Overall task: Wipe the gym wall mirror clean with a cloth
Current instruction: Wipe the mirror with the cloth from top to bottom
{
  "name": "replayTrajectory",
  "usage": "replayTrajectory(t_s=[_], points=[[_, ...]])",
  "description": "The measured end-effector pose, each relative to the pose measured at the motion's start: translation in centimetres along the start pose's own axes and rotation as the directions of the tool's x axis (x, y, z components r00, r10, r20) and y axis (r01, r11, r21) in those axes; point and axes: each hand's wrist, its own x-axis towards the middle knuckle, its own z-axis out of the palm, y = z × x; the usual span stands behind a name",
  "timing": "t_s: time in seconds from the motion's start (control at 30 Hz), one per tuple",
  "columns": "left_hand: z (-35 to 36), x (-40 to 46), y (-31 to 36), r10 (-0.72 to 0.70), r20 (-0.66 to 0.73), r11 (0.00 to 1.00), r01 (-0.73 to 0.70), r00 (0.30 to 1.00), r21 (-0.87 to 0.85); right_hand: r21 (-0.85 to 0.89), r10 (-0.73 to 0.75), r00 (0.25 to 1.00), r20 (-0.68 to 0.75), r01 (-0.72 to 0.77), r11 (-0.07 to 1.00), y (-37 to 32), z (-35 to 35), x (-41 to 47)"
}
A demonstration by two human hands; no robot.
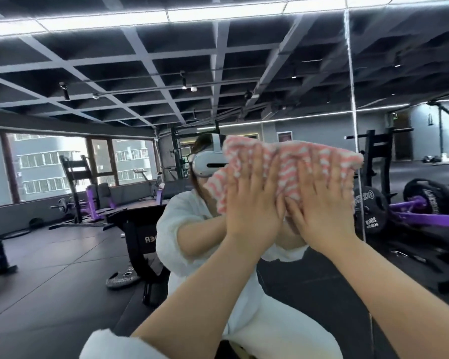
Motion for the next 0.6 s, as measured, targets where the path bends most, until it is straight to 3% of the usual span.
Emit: replayTrajectory(t_s=[0.13,0.27,0.43,0.6], points=[[0.6,-1.5,1.7,0.155,0.025,0.988,-0.155,0.988,0.010,0.060,0.246,0.966,0.073,-0.251,0.966,-0.8,0.3,-3.9],[0.1,-3.9,-0.6,0.197,0.027,0.980,-0.196,0.980,-0.014,0.168,0.308,0.948,0.081,-0.318,0.933,-4.5,0.9,-5.4],[-1.0,-7.8,-7.4,0.023,0.013,1.000,-0.023,1.000,-0.016,0.171,0.138,0.990,-0.004,-0.135,0.976,-11.5,1.3,-4.5],[-1.9,-16.1,-12.0,-0.275,0.002,0.961,0.275,0.961,0.012,0.124,-0.261,0.965,-0.041,0.264,0.957,-18.3,2.5,-6.4]])
